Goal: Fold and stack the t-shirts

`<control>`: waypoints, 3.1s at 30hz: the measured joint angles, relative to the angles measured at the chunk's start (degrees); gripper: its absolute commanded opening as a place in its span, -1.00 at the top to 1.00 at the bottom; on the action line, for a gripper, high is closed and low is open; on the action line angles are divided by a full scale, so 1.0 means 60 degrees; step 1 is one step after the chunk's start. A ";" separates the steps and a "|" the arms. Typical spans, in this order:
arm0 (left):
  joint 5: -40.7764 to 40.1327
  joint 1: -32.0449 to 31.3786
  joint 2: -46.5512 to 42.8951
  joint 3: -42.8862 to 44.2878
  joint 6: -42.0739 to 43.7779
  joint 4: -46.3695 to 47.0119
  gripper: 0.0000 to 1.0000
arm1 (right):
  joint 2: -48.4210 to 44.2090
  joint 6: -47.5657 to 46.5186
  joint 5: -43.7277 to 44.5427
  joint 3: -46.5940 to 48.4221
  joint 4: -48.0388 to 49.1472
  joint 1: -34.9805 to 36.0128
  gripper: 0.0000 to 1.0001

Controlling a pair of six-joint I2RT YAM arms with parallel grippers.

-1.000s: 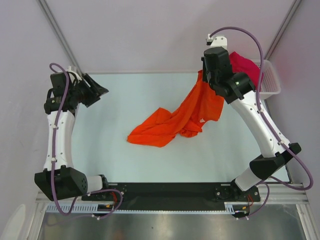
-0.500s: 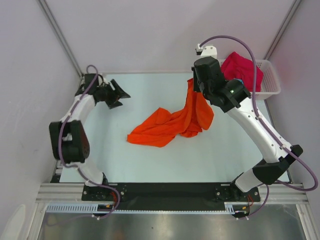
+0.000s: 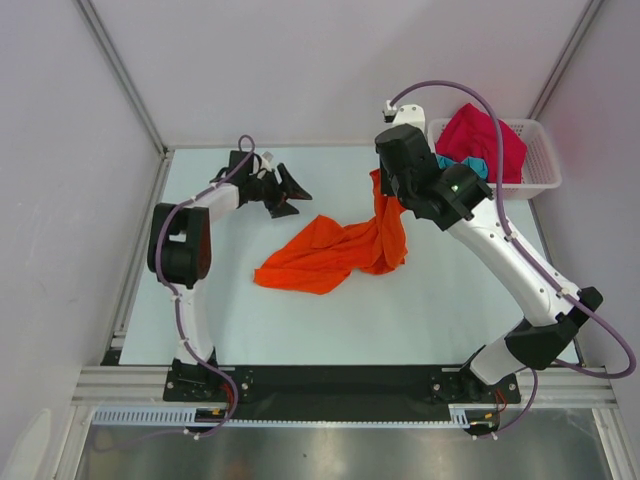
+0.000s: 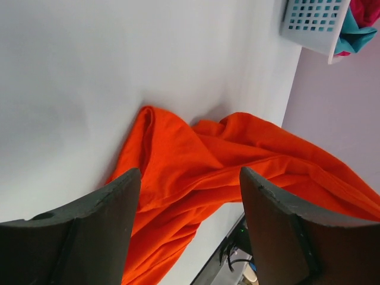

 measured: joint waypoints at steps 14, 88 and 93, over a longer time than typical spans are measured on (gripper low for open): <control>0.0215 -0.1162 0.1202 0.0769 -0.0758 0.1035 -0.46 | 0.0095 0.0259 0.0084 0.0000 -0.0321 0.0000 1.00; -0.2703 0.1774 -0.2386 0.6473 0.0951 -0.5049 1.00 | 0.0117 -0.0918 0.0583 0.1789 -0.0375 -0.1464 1.00; -0.3053 0.2743 -0.5308 0.6135 0.0794 -0.5519 1.00 | -0.0732 -0.0925 0.1049 0.1792 -0.0503 -0.1355 1.00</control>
